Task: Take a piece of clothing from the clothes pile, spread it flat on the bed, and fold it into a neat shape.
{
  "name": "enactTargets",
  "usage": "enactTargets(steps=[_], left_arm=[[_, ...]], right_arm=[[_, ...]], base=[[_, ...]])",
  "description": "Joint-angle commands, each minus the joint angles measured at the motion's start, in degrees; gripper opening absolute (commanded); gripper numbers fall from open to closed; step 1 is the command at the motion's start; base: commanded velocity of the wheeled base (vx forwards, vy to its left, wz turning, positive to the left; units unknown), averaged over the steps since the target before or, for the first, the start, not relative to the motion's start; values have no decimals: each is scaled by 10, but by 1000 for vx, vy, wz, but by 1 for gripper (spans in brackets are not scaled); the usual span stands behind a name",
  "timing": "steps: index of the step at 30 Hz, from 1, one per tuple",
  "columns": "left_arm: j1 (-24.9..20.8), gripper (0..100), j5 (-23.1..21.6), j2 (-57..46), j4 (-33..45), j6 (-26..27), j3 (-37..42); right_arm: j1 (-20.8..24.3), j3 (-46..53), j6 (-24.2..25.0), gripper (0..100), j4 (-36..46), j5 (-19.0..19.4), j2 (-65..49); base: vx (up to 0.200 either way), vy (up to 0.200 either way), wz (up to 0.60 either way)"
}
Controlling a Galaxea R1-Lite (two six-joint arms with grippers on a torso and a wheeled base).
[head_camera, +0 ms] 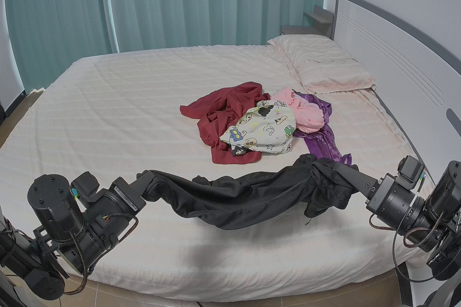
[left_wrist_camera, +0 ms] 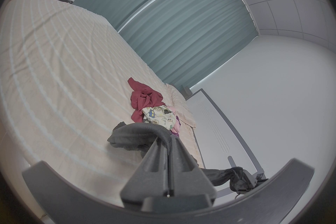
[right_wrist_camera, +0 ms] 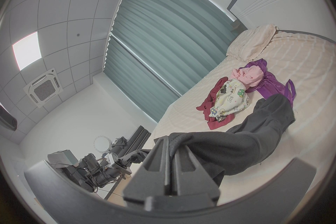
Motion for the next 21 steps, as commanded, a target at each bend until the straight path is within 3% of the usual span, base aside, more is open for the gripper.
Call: enactTargets(steps=[1, 21], left_arm=[[3, 0, -1, 9, -1, 0, -1], [4, 0, 0, -9, -1, 2, 0]], right_arm=[[0, -1, 0, 0, -1, 0, 1], [0, -3, -1, 0, -1, 0, 1]], base=[[0, 0, 0], [0, 200, 0]])
